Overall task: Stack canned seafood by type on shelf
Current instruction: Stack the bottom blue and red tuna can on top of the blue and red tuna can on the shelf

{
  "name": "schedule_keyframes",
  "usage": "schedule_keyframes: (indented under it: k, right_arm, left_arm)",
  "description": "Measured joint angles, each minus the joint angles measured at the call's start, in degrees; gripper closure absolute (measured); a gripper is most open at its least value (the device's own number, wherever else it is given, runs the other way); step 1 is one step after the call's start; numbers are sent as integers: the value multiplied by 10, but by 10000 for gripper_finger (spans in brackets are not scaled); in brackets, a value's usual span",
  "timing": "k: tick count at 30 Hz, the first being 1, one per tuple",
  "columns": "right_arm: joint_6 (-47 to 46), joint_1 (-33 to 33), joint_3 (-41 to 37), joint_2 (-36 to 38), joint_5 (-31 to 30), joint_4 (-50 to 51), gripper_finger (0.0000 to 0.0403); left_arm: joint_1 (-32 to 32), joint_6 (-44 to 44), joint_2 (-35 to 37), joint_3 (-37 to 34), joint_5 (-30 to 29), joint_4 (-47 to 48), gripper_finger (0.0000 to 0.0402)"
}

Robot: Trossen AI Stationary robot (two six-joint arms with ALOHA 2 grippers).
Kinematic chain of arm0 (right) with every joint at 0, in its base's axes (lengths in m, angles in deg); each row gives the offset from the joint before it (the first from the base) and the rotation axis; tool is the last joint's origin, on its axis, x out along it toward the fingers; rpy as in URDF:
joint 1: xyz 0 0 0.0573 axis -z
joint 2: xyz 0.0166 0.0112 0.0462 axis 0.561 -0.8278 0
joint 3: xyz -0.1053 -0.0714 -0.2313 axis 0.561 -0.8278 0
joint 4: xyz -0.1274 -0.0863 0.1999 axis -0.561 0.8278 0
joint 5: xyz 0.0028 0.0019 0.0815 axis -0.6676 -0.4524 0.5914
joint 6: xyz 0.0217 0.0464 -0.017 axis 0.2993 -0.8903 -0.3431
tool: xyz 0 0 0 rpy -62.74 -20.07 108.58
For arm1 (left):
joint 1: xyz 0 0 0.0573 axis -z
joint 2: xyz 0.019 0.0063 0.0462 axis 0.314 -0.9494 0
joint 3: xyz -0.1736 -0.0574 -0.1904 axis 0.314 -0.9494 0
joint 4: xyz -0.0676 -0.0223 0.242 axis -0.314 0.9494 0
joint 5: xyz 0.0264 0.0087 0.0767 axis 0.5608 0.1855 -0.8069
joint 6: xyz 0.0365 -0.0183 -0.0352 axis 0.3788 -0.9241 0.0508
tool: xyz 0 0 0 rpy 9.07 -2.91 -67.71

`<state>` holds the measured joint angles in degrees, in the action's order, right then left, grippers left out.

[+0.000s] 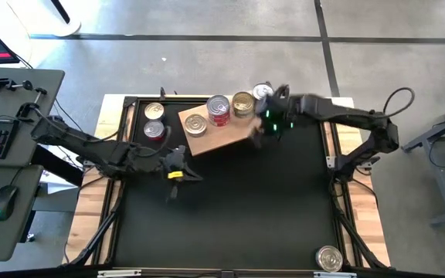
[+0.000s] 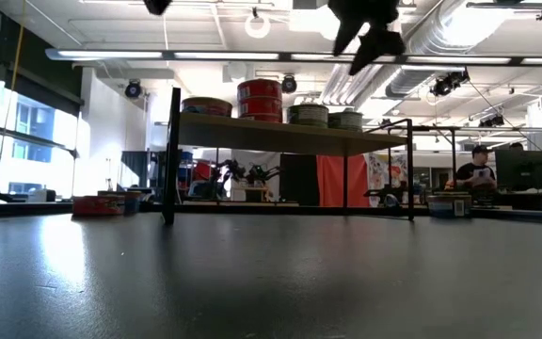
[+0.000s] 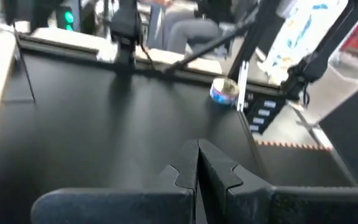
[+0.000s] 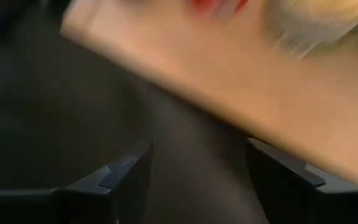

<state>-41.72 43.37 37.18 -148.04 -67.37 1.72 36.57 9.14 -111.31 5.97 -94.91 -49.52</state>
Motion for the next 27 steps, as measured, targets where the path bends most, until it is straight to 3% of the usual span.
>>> schedule_keyframes:
  k: [5, 8, 13, 16, 19, 27]
  right_arm:
    - [-92, -122, -92, 1, 63, 17, 210]
    - [-170, -206, -171, 1, 132, 18, 272]
    - [-313, -361, -289, 1, 294, 3, 389]
    - [-409, -445, -343, 1, 383, -62, 382]
    - [-511, -506, -390, 1, 432, -159, 386]
    - [-715, -585, -455, 1, 438, -338, 401]
  left_arm:
    - [-17, -4, -44, 0, 40, 1, 402]
    - [-25, -4, -63, 0, 62, -9, 401]
    - [-38, 6, -73, 0, 112, -28, 402]
    - [-44, 15, -72, 0, 114, -38, 401]
    - [-50, 16, -72, 0, 113, -44, 402]
    - [-59, 16, -72, 0, 112, -48, 401]
